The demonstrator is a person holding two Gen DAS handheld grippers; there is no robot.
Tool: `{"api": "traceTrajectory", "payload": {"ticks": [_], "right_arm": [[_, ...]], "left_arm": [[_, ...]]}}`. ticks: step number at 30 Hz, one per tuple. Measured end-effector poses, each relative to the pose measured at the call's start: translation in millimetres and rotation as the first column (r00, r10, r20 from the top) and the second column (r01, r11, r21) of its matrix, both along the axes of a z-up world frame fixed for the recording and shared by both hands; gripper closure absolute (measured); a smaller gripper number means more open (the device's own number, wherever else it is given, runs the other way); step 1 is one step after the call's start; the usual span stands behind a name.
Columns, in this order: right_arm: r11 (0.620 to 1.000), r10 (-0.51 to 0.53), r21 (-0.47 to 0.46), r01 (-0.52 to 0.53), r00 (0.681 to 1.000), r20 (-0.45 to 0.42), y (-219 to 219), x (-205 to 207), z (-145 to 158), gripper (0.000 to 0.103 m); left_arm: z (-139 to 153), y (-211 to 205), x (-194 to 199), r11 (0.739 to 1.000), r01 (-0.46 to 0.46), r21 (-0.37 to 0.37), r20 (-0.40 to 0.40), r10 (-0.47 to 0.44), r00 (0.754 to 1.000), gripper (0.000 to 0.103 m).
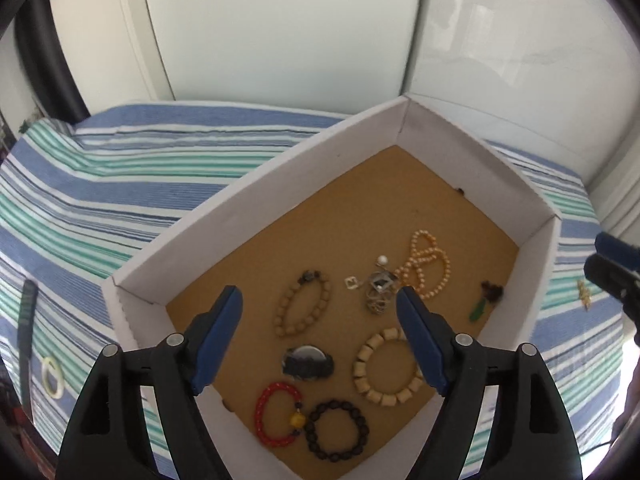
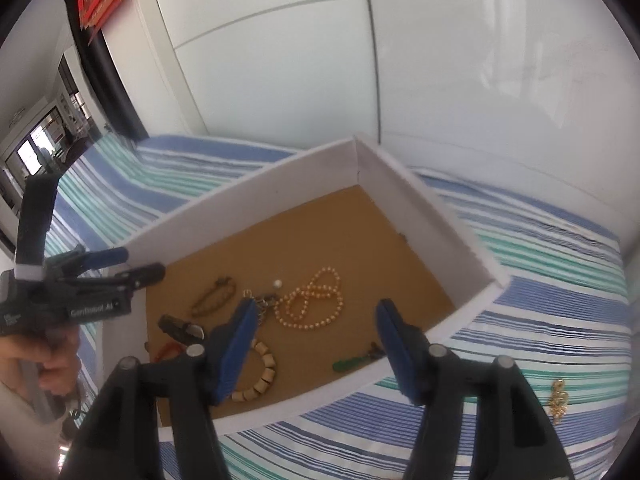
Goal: Organize jewelry
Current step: 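Withdraw both tools from the tray toward the gold bangle and earrings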
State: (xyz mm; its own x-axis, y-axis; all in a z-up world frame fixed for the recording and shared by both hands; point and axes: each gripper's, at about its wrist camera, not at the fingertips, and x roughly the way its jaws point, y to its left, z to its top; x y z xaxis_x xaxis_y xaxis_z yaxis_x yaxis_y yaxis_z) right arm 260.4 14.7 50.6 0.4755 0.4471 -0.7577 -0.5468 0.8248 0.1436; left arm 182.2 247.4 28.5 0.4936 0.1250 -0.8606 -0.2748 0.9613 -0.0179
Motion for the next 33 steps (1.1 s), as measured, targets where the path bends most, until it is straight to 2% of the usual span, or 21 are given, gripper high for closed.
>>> {"api": "traceTrajectory", "payload": {"ticks": [2,4,7,11,17,23,29,33], "right_arm": [[1.0,-0.03,-0.001,0.03,1.0,0.009,-12,-14,3,0.032],[0.998,-0.055,0.002,0.055,0.998,0.011,-26,-30,2,0.026],[0.995,-0.097,-0.009,0.097,0.995,0.013,-51,-58,-9,0.026],[0.979,-0.192,-0.055,0.194,0.981,0.035,-91,-103,-30,0.026],[0.951,-0.308,-0.041,0.307,0.951,-0.018,-151,-154,-50,0.026],[0.92,-0.38,-0.099,0.379,0.925,0.009,-195,-197,-55,0.026],[0.886,-0.46,-0.063,0.459,0.888,-0.005,-230,-220,-60,0.026],[0.873,-0.487,-0.033,0.487,0.873,-0.023,-237,-225,-69,0.026]], "left_arm": [[8,-16,-15,1.0,0.023,0.004,0.029,-0.023,0.999,0.011],[14,-38,-29,0.998,0.056,0.013,0.052,-0.057,0.997,0.01],[18,-77,-51,0.992,0.126,0.02,0.067,-0.127,0.99,0.005],[13,-127,-77,0.981,0.193,0.014,0.072,-0.193,0.979,0.005],[-9,-185,-98,0.961,0.273,0.05,0.038,-0.275,0.961,0.005],[-26,-226,-112,0.941,0.338,0.035,0.017,-0.339,0.941,0.005],[-33,-256,-119,0.92,0.385,0.07,-0.013,-0.385,0.923,0.005],[-40,-255,-126,0.913,0.4,0.079,0.007,-0.402,0.916,0.005]]}}
